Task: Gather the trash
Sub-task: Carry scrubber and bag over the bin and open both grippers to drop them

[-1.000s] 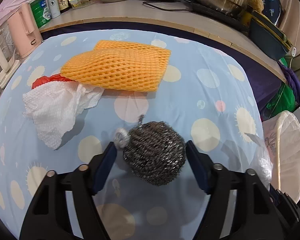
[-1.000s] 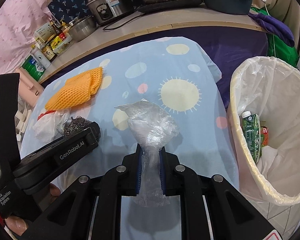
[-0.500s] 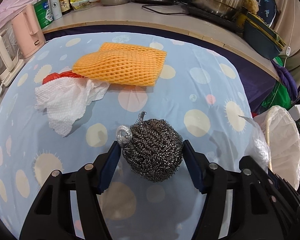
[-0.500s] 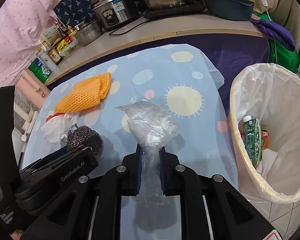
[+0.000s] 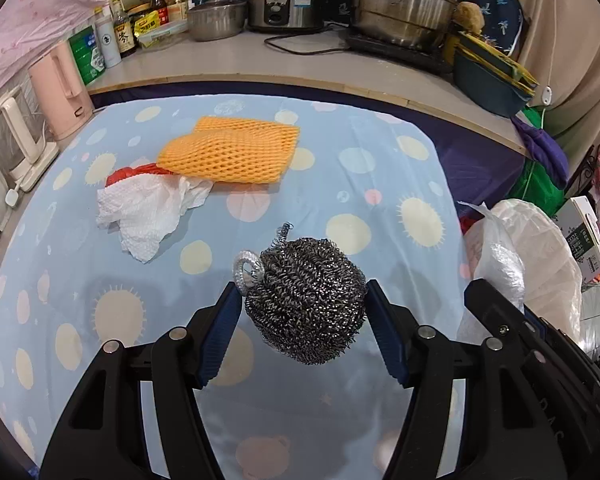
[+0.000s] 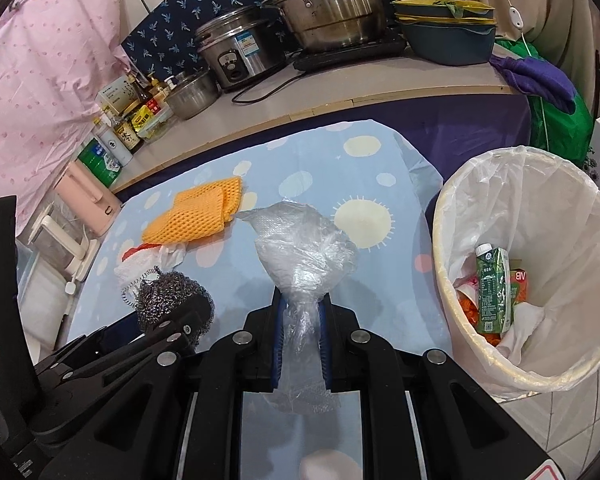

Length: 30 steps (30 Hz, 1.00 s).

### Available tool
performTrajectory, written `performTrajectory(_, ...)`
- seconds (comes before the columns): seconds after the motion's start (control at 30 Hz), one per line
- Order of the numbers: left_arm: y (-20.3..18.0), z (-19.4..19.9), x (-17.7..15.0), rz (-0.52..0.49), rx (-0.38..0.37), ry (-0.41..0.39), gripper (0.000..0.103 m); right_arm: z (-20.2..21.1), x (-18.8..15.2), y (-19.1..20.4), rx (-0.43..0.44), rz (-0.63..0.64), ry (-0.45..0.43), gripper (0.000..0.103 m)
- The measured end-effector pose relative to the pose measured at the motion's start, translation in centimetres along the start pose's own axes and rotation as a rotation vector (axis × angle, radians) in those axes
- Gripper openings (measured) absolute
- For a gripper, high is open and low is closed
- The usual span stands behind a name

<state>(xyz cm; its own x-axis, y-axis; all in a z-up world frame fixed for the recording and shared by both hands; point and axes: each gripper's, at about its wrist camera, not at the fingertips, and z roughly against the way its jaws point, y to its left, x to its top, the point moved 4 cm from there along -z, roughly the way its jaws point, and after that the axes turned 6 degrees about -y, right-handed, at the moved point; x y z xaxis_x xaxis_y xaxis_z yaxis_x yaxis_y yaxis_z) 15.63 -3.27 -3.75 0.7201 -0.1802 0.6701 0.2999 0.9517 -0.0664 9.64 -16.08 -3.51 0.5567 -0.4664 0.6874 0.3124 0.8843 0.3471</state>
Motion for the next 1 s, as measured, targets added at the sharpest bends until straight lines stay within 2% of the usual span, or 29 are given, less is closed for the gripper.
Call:
performTrajectory(0.3,-3.2,2.2,-0.5,-0.044,-0.037,-0.021,0.06,3.0,0.4,-3.3,-0.02,-0.049,-0.05,0.014)
performTrajectory(0.7,-8.8,2.9,-0.6,-0.102,-0.104,-0.022,0.06,6.0,1.3,-11.5,-0.105,-0.179,-0.118,0.014)
performTrajectory(1.0,-14.0,2.4,-0.6,-0.189,-0.142,-0.017,0.06,6.7,1.3,-16.9,-0.168,-0.267,-0.137,0.014)
